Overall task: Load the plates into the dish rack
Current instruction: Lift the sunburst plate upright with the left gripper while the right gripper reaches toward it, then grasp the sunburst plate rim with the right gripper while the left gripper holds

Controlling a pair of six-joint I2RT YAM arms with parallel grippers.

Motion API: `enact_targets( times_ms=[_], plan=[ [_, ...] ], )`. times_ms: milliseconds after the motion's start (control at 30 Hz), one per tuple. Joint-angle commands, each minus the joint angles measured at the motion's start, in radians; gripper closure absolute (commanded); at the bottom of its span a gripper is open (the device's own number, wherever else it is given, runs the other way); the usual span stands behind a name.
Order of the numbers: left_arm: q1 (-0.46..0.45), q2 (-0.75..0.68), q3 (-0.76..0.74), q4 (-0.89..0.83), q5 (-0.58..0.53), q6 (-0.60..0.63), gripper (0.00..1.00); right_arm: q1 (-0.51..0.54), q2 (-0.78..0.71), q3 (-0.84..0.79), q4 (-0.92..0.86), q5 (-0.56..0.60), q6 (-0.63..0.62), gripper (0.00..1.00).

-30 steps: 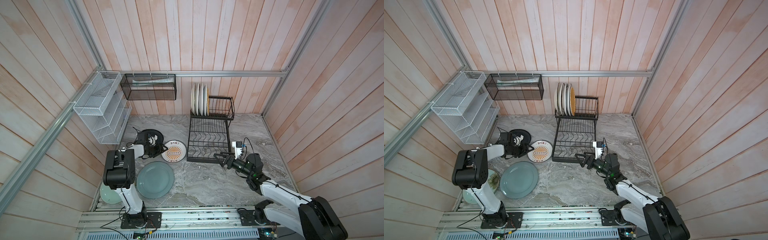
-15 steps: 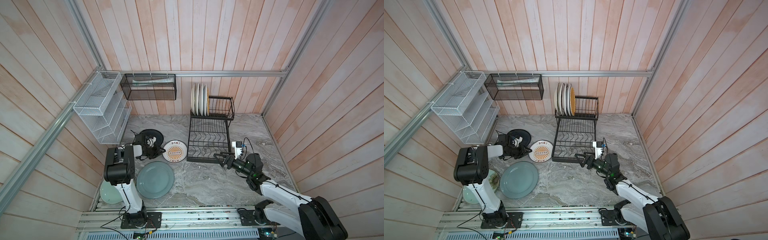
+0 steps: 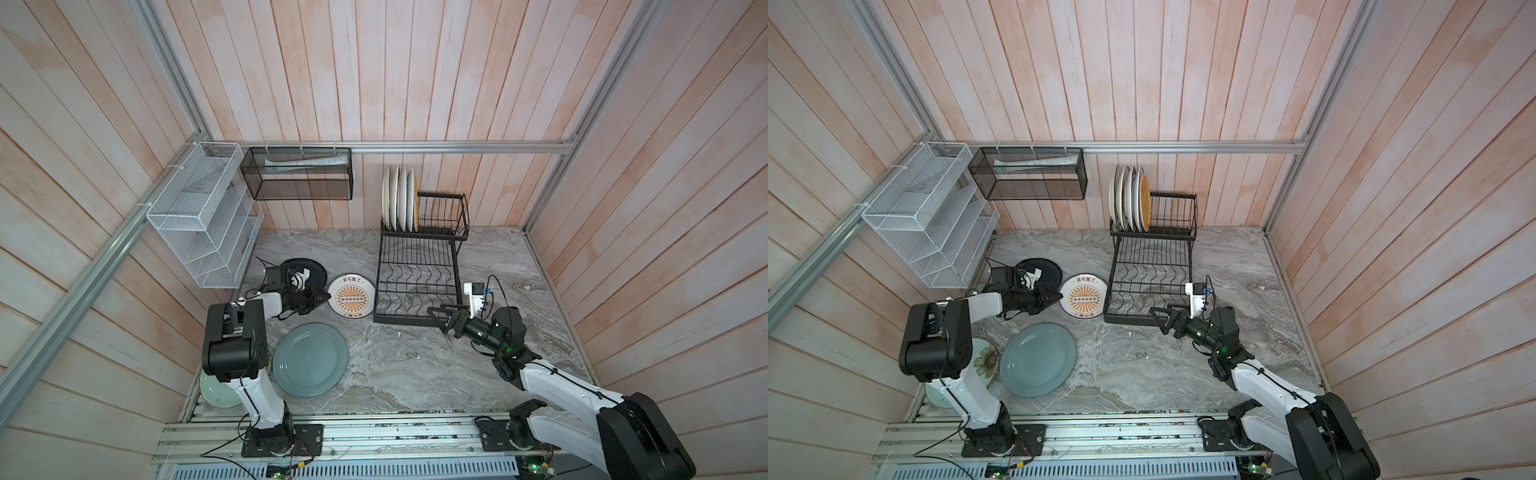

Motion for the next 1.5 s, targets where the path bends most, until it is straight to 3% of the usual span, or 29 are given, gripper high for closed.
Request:
enact_targets(
  times_ms=[0,333,567,733,933,1067,1200,1467],
  plan=[
    [0.005,-0.116,0.005,-0.037,-0.022,-0.034,1.0,0.005,-0.001,0.025,0.01,0.003,-0.026,0.02],
    [0.007,-0.487,-0.014,-0.258,-0.366,-0.1,1.0,0.007,-0.047,0.074,-0.102,0.041,-0.101,0.02],
    [-0.004,-0.693,0.031,-0.437,-0.441,-0.248,1.0,0.018,-0.122,0.104,-0.138,0.189,-0.133,0.02],
    [-0.143,-0.698,0.152,-0.607,-0.667,-0.354,1.0,0.098,-0.099,0.123,-0.114,0.335,-0.325,0.02],
    [-0.391,-0.636,0.324,-0.75,-0.943,-0.478,1.0,0.279,-0.01,0.129,-0.025,0.456,-0.717,0.02],
    [-0.53,-0.511,0.488,-0.906,-1.076,-0.544,1.0,0.405,0.059,0.156,-0.01,0.566,-0.965,0.02],
    [-0.619,-0.414,0.608,-1.006,-1.128,-0.588,1.0,0.531,0.101,0.178,0.046,0.637,-1.164,0.02],
    [-0.714,-0.378,0.658,-0.998,-1.127,-0.618,1.0,0.629,0.244,0.32,0.035,0.672,-1.28,0.14]
  ],
)
